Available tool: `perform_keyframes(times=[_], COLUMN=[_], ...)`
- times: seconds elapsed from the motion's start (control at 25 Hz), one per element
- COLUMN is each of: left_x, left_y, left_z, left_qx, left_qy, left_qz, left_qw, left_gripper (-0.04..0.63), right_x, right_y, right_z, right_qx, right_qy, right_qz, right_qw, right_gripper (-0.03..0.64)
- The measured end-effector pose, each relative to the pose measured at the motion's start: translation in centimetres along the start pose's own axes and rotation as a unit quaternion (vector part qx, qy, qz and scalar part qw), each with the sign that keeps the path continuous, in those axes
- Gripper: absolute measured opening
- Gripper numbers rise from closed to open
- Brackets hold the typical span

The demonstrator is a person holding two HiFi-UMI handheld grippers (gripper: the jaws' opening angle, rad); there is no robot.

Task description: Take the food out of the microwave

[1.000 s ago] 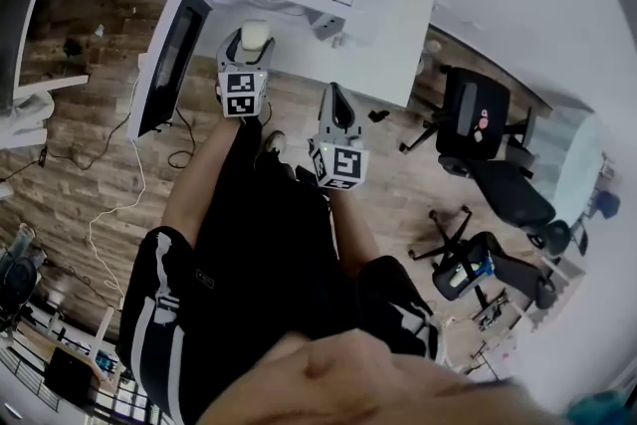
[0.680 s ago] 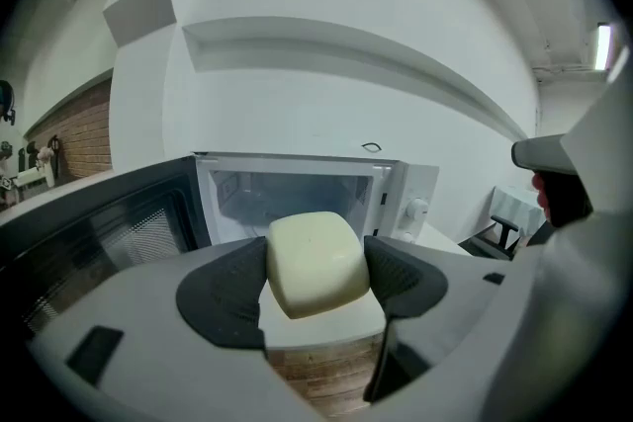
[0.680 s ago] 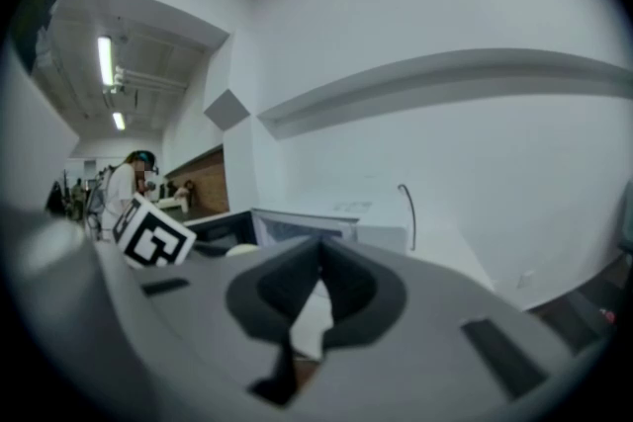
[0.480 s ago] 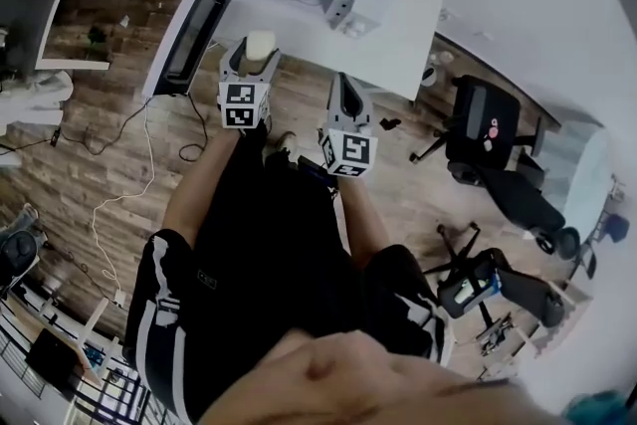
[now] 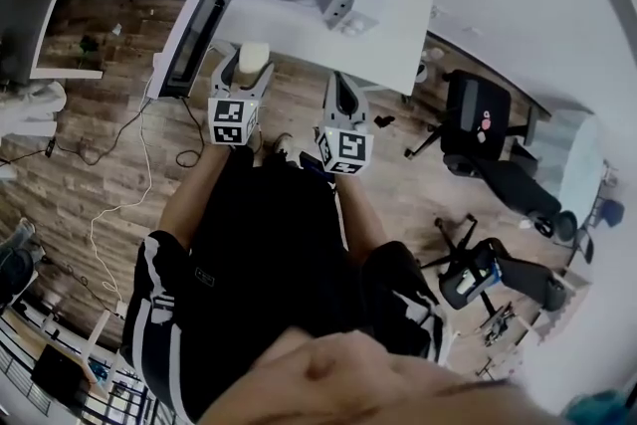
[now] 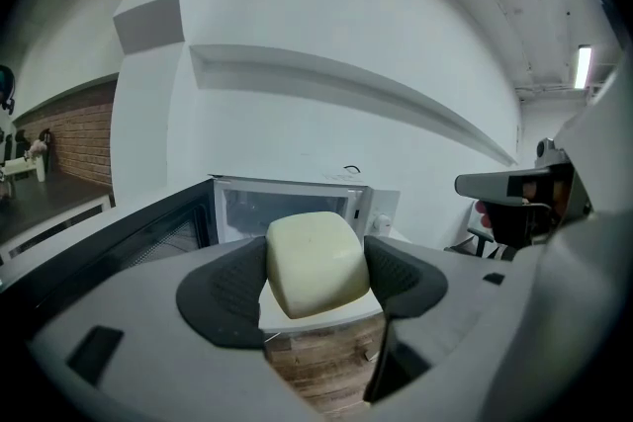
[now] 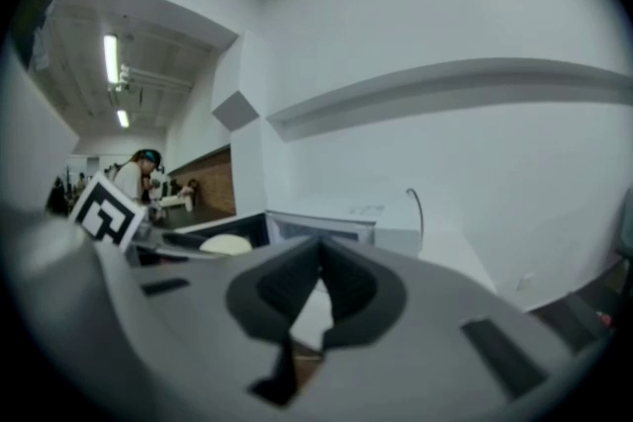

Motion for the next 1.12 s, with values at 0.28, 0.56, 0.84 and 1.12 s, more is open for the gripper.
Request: perform_keyframes(times=[0.28, 0.56, 0.84, 1.12], left_x=[-1.4, -1.8, -1.8, -2.2], left_y=[-0.5, -2.1, -3.4, -3.3], left_z=[-2.1, -3.7, -5.8, -7.2], left_qx=[0.006, 0.019, 0.03, 0.03], left_qy=[0.018, 0.032, 0.038, 0.034], left_qz=[0.011, 0.031, 0.033, 0.026], left_qw=[0.9998, 0.9988, 0.9983, 0.9986], left_gripper=[0.337, 0.337, 0.337, 0.337], right_x=[-1.6, -2.9, -3.7, -4.7], right_y=[-0.3, -0.2, -0.5, 0.3], right_z=[0.3, 0.3, -0.2, -1.1], right_qx=[0.0, -0.003, -0.001, -0.008], right_qy=[0.016, 0.025, 0.03, 0.03], right_qz=[0.0, 0.004, 0.013, 0.016], right_qw=[1.0, 1.0, 0.999, 0.999], right_gripper=[0.031, 0.031, 0.031, 0.031])
Point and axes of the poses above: the fingertips, and each gripper's own axes: z forward along the fingers, x to its right, y out of its underside, the point moved 4 cm from there along -z, backward along the fingers, and after that the axes turned 4 degrees about -x, right-handed, at the moved point
